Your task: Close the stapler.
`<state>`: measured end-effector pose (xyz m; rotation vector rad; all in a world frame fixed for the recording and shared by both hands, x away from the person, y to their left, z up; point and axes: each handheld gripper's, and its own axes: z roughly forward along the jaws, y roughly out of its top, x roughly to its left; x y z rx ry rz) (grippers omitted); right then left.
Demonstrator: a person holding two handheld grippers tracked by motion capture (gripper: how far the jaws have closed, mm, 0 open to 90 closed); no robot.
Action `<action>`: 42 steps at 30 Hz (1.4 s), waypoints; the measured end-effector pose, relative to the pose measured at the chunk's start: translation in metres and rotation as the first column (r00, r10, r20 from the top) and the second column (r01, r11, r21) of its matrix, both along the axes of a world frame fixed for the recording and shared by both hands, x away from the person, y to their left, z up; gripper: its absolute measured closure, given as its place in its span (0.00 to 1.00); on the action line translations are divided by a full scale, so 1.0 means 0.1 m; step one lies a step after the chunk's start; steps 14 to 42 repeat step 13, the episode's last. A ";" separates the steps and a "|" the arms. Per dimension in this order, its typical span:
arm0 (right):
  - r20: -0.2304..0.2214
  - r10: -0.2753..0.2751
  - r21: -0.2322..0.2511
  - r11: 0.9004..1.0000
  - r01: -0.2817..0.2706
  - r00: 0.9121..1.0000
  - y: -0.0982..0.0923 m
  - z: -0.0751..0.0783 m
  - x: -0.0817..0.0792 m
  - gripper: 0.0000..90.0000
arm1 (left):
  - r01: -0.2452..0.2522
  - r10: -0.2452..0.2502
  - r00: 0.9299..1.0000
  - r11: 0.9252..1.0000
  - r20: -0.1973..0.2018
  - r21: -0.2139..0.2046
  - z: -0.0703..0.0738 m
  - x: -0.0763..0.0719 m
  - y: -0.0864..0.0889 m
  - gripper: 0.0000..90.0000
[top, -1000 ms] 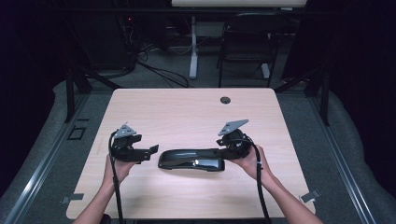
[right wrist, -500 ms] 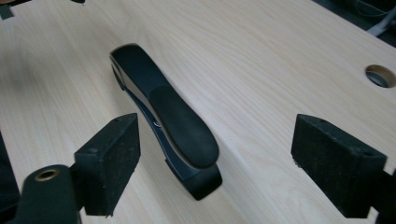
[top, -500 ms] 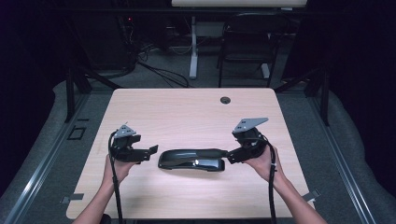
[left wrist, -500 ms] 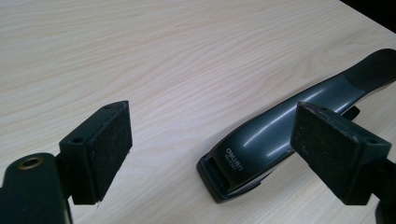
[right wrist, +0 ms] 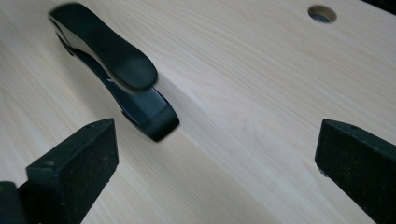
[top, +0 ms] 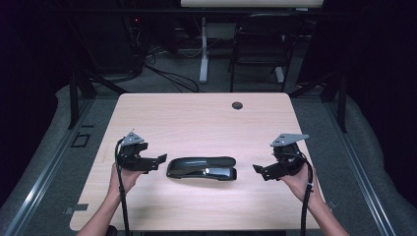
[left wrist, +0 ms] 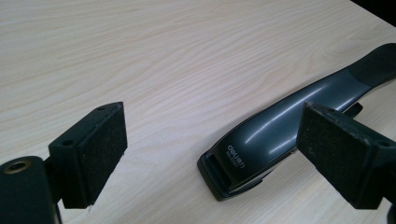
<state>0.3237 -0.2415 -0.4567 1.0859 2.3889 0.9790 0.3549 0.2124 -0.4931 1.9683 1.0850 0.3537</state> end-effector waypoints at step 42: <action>-0.076 -0.112 -0.178 0.979 0.097 0.991 -0.15 -0.55 0.17 0.00 | -0.102 0.104 0.993 0.994 -0.053 0.040 -0.15 0.12 0.04 0.00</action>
